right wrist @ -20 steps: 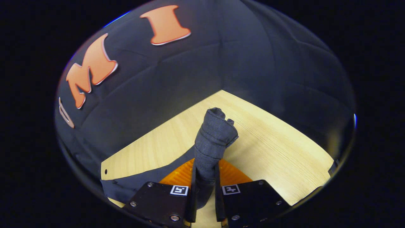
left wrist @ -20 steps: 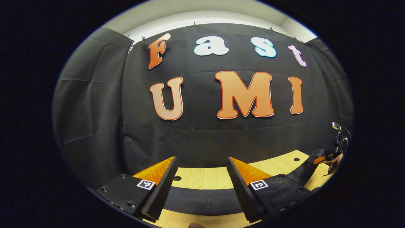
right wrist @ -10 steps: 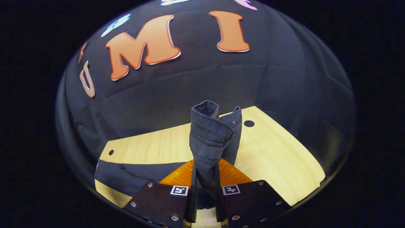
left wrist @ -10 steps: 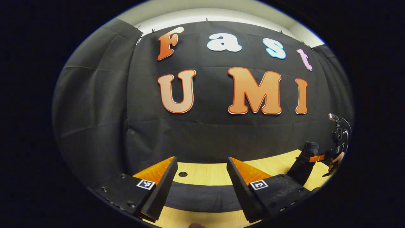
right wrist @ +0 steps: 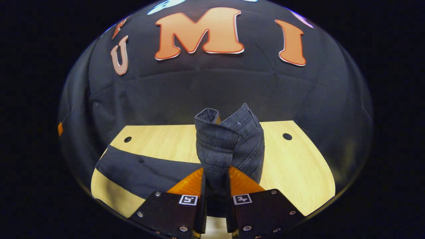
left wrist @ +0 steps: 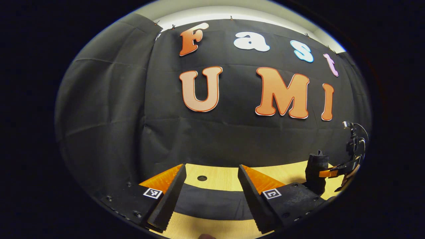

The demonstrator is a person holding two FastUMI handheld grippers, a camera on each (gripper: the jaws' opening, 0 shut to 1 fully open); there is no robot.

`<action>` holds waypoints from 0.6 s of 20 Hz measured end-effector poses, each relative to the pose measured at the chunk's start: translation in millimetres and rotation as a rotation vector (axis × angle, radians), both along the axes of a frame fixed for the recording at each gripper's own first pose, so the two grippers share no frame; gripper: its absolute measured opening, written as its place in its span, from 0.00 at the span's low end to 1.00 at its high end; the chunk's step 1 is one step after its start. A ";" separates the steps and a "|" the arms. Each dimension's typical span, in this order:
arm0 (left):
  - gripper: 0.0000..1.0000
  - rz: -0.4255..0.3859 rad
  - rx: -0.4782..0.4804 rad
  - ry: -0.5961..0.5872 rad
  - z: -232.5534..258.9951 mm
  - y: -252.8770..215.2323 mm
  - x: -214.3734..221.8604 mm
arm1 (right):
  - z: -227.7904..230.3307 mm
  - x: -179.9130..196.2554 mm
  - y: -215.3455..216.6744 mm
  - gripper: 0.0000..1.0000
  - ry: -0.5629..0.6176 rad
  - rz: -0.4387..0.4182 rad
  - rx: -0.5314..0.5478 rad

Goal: Grasp the waist and the cuffs of the jeans and fold them to make the two legs overlap; first hold the waist and fold one-third of the jeans toward the cuffs, then hold the cuffs and fold the remaining one-third in the same direction to finish folding.

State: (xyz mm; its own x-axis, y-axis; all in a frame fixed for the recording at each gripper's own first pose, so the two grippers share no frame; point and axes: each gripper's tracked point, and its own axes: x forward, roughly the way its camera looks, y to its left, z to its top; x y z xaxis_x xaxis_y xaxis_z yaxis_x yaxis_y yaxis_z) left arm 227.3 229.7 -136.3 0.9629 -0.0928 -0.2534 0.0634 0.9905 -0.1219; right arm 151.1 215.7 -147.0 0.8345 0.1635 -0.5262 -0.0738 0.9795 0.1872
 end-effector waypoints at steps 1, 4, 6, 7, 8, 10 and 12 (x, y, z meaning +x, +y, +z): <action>0.94 0.009 -0.003 0.006 -1.7 5.3 -0.1 | -1.5 -2.2 12.3 0.24 0.004 0.021 -0.004; 0.94 0.030 -0.011 0.028 -10.6 16.7 -0.3 | -5.2 -2.4 46.7 0.24 0.006 0.079 -0.018; 0.94 0.045 -0.013 0.046 -18.0 25.0 -0.4 | -14.2 -4.3 73.4 0.24 0.028 0.121 -0.017; 0.94 0.051 -0.018 0.057 -22.7 28.5 -0.5 | -18.9 -7.3 85.5 0.24 0.042 0.146 -0.017; 0.94 0.058 -0.021 0.072 -28.9 31.8 -0.1 | -25.6 -9.3 96.2 0.24 0.055 0.160 -0.019; 0.94 0.069 -0.029 0.116 -43.9 37.8 -2.0 | -39.5 -13.6 106.6 0.24 0.093 0.181 -0.027; 0.94 0.072 -0.053 0.186 -64.2 42.4 -3.8 | -47.2 -23.6 123.5 0.24 0.142 0.218 0.011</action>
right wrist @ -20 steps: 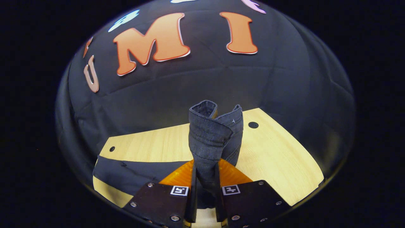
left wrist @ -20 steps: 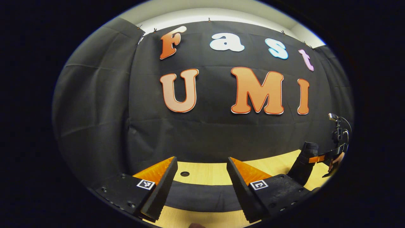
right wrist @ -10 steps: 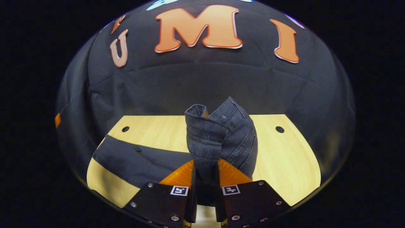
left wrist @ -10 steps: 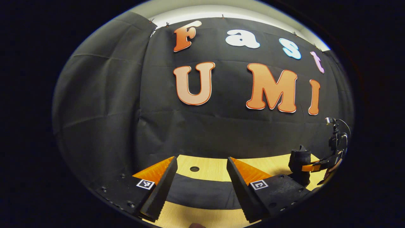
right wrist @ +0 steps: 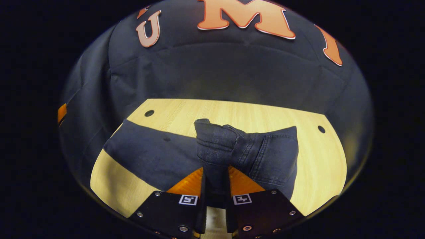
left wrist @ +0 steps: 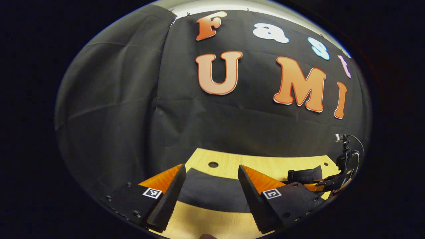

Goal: Grasp the waist and the cuffs of the jeans and fold them to make the two legs overlap; first hold the waist and fold one-third of the jeans toward the cuffs, then hold the cuffs and fold the remaining one-third in the same direction to finish folding.

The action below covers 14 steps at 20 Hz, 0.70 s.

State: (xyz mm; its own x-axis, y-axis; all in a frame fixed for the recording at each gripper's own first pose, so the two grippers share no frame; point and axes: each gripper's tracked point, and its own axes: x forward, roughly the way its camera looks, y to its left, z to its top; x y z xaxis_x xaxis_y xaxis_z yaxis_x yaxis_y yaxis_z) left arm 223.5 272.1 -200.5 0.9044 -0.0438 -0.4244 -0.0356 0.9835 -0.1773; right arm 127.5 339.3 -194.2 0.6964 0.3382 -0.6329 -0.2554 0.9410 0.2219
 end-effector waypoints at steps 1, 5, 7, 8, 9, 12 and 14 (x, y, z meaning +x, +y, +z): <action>0.94 0.010 -0.012 0.033 -11.5 4.5 0.7 | -0.4 -5.9 10.3 0.33 0.015 0.017 0.018; 0.96 0.042 -0.041 0.118 -40.9 20.7 3.5 | -3.0 -18.4 20.4 0.46 0.028 0.044 0.027; 0.96 0.040 -0.052 0.154 -54.1 26.5 9.2 | 11.5 -21.7 26.3 0.51 0.011 0.063 0.078; 0.96 0.041 -0.059 0.184 -62.7 28.6 10.4 | 25.7 -21.5 30.5 0.55 -0.009 0.069 0.123; 0.96 0.040 -0.071 0.217 -73.9 29.4 12.3 | 36.2 -19.5 32.6 0.63 -0.032 0.059 0.152; 1.00 0.034 -0.134 0.356 -113.6 27.3 14.0 | 53.9 -14.0 13.5 0.66 -0.071 -0.001 0.161; 0.97 0.037 -0.206 0.464 -137.5 25.3 10.9 | 64.6 -8.8 -1.0 0.81 -0.109 -0.040 0.132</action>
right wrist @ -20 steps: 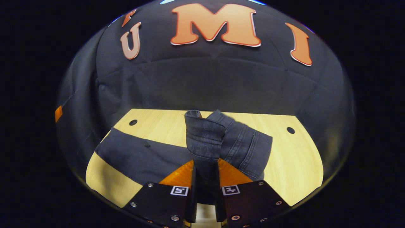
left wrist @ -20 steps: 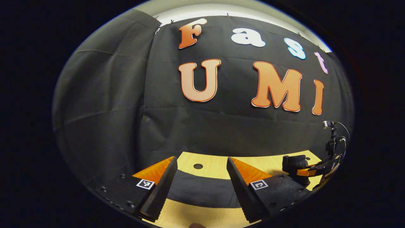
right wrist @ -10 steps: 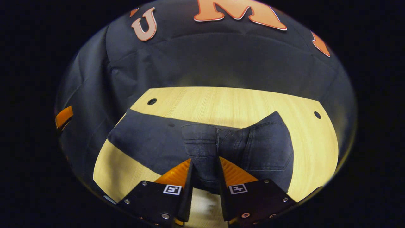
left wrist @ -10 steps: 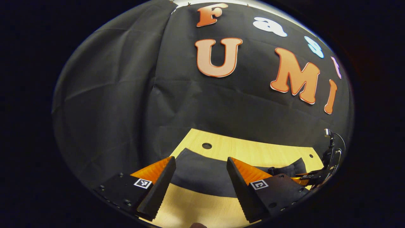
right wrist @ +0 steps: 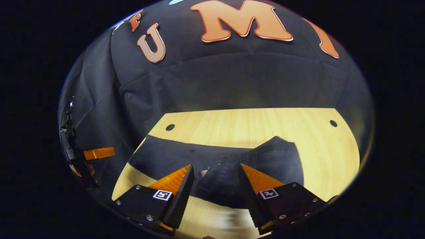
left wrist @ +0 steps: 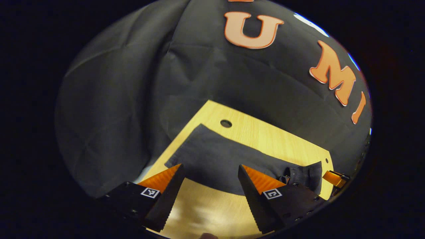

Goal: Grasp the waist and the cuffs of the jeans and fold them to make the two legs overlap; first hold the waist and fold one-third of the jeans toward the cuffs, then hold the cuffs and fold the remaining one-third in the same direction to finish folding.

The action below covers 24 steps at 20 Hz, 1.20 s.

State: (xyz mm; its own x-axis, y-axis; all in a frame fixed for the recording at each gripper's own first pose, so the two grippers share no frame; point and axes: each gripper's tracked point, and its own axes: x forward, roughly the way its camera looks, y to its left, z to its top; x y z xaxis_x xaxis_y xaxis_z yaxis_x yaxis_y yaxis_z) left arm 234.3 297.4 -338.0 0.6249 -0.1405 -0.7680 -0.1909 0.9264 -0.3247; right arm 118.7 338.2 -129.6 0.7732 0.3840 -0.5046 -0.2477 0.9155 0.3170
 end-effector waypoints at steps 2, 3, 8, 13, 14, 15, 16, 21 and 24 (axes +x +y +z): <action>0.97 0.033 -0.072 0.109 -24.6 3.2 1.0 | 11.2 0.8 -18.7 0.80 -0.034 -0.044 -0.024; 1.00 0.057 -0.091 0.158 -36.0 8.0 1.8 | 15.5 -0.6 -28.1 0.88 -0.050 -0.067 -0.033; 0.98 0.169 -0.050 0.355 -94.3 45.2 17.6 | 37.8 -10.4 -67.6 0.92 -0.106 -0.165 -0.070; 0.99 0.204 -0.020 0.473 -134.1 53.6 32.0 | 50.4 -30.4 -100.7 0.94 -0.137 -0.266 -0.072; 0.99 0.208 0.011 0.492 -136.2 57.3 34.5 | 51.2 -35.1 -107.7 0.95 -0.137 -0.281 -0.079; 0.99 0.210 0.041 0.507 -138.0 60.4 36.3 | 50.7 -38.2 -114.7 0.95 -0.137 -0.296 -0.085; 0.98 0.213 0.054 0.524 -141.1 60.3 37.2 | 50.8 -41.9 -119.8 0.95 -0.137 -0.313 -0.089; 0.97 0.206 0.102 0.572 -157.7 58.3 34.3 | 49.3 -61.0 -137.5 0.95 -0.124 -0.357 -0.087; 0.97 0.188 0.108 0.567 -156.4 56.3 36.4 | 53.5 -65.8 -144.8 0.96 -0.128 -0.378 -0.091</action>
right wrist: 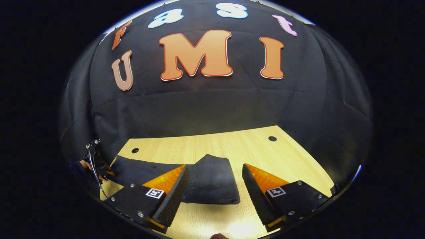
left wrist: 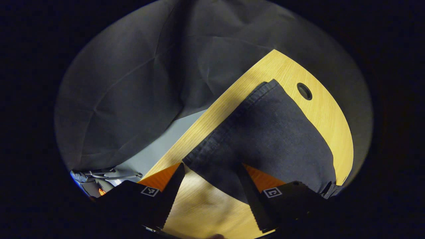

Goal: Grasp the waist and the cuffs of the jeans and fold them to make the two legs overlap; first hold the waist and fold one-third of the jeans toward the cuffs, then hold the cuffs and fold the remaining one-third in the same direction to finish folding.

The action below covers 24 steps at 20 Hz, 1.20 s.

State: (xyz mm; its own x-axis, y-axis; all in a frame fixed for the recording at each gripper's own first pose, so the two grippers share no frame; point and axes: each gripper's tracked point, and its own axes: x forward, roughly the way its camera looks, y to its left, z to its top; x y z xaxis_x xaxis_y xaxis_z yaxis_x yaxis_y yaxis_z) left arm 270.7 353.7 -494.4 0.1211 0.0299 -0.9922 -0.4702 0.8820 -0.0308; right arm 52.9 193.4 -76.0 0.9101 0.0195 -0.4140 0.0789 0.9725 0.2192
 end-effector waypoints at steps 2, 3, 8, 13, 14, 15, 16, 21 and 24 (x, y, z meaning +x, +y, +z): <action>0.90 0.006 -0.004 -0.006 3.6 -0.7 0.0 | 2.4 -1.8 -2.6 0.96 -0.001 -0.006 0.002; 0.88 -0.001 -0.009 -0.024 1.9 -2.3 3.1 | 1.7 -2.5 -3.3 0.96 0.001 -0.005 0.005; 0.06 -0.003 -0.087 -0.156 -7.5 -16.2 22.7 | 2.5 -2.9 -5.6 0.96 0.001 0.017 0.005; 0.02 -0.067 -0.090 -0.310 30.1 -18.8 31.9 | 4.2 0.1 -17.8 0.96 0.001 0.027 0.002; 0.02 -0.085 -0.085 -0.346 42.2 -21.0 34.1 | 6.0 1.6 -18.3 0.96 -0.005 0.029 0.004; 0.02 -0.099 -0.076 -0.375 56.6 -21.8 33.8 | 6.4 4.7 -22.8 0.96 -0.007 0.027 0.002; 0.02 -0.119 -0.069 -0.406 70.0 -21.0 35.4 | 7.9 6.6 -24.9 0.96 -0.011 0.032 0.006; 0.02 -0.221 -0.032 -0.562 150.3 -21.5 41.5 | 8.6 18.0 -31.4 0.96 -0.020 0.058 0.015; 0.02 -0.274 -0.033 -0.615 190.5 -29.3 44.9 | 9.4 26.8 -36.7 0.96 -0.029 0.077 0.014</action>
